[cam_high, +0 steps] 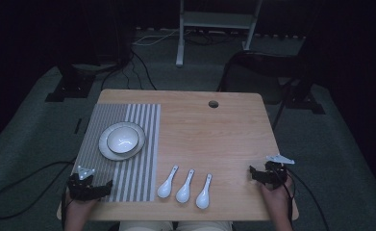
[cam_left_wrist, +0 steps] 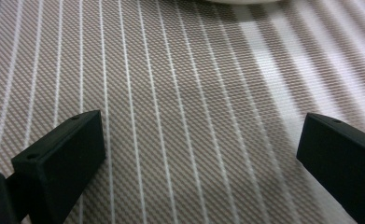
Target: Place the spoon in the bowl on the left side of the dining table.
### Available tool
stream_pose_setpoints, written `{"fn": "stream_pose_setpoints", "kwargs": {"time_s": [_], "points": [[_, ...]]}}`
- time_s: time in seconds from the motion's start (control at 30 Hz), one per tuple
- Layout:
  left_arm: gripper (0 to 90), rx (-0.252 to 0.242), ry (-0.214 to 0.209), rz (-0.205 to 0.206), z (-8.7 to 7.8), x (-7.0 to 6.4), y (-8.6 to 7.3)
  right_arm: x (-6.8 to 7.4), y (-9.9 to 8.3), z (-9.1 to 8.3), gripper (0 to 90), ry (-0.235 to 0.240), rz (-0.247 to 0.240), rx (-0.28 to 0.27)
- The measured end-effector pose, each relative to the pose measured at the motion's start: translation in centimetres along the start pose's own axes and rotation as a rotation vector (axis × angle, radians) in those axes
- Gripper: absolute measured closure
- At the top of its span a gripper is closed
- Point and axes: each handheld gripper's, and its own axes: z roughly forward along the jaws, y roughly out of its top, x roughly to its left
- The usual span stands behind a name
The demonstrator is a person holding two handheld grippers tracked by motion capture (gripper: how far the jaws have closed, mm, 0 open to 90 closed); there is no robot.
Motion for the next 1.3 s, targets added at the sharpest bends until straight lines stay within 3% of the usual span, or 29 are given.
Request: {"fn": "stream_pose_setpoints", "kwargs": {"time_s": [0.03, 0.07, 0.1, 0.23, 0.4, 0.57, 0.73, 1.3], "points": [[1.0, -0.004, -0.032, -0.018, -0.3, 0.2, 0.0, 0.0, 0.0, 0.0, 12.1, 0.000, 0.000, 0.000], [1.1, -0.003, -0.055, -0.002, -0.8, 0.2, 0.0, 0.0, 0.0, 0.0, 12.0, 0.002, -0.002, 0.001], [1.1, -0.003, -0.055, -0.002, -0.8, 0.2, 0.0, 0.0, 0.0, 0.0, 12.0, 0.002, -0.002, 0.001], [1.1, 0.037, -0.100, 0.107, -1.0, 0.2, -0.4, 0.0, 0.0, 0.0, 12.0, 0.002, -0.002, 0.001], [1.1, 0.021, -0.140, 0.129, -1.2, 0.9, -0.9, 0.0, 0.0, 0.0, 12.0, 0.003, -0.002, 0.001], [1.1, 0.009, -0.143, 0.145, -1.1, 0.9, -1.0, 0.0, 0.0, 0.0, 12.1, 0.002, -0.002, 0.000], [1.1, 0.000, -0.119, 0.158, -1.3, 0.7, -0.8, 0.0, 0.0, 0.0, 12.1, 0.002, -0.002, 0.001], [1.1, -0.006, -0.165, 0.182, -1.1, -0.9, -0.2, 0.0, 0.0, 0.0, 12.1, 0.002, -0.002, 0.000]]}}
